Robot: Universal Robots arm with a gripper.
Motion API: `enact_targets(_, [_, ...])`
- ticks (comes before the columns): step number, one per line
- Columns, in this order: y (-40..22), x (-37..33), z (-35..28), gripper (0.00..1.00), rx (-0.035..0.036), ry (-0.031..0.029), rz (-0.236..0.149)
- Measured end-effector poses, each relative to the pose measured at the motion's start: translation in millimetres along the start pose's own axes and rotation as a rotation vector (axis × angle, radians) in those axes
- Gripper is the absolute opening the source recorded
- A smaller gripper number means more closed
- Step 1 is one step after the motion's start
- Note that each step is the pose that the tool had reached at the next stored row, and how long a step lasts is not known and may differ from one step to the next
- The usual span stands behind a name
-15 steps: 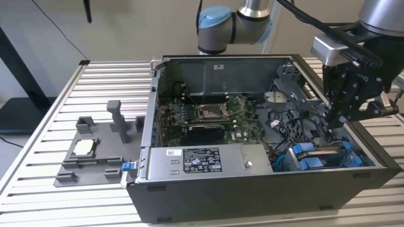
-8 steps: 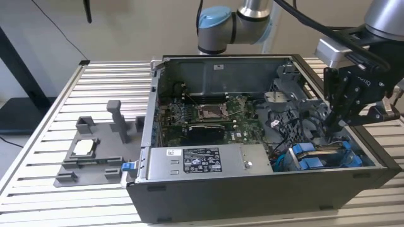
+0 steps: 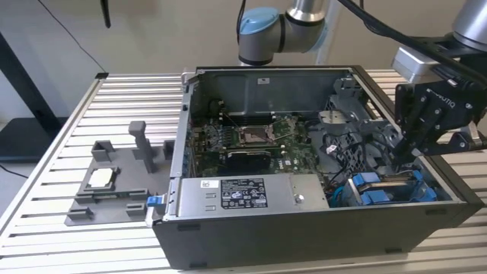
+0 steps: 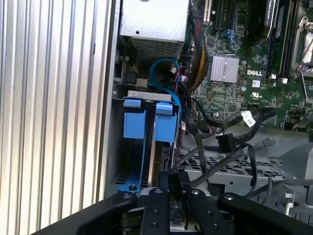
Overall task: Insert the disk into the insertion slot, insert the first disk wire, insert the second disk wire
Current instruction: 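Insert the first disk wire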
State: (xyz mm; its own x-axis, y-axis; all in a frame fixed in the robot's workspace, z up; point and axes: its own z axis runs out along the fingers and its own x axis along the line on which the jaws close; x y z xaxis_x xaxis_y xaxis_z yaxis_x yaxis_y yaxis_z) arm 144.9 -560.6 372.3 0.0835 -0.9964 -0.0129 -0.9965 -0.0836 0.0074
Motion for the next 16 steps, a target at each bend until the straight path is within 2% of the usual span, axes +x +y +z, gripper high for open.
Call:
enact_targets(4, [-3.9, 0.4, 2.7, 0.19, -0.0122, -0.0011, 0.003])
enact_targets(16, [-14.5, 1.4, 12.7, 0.19, -0.0123, -0.0013, 0.067])
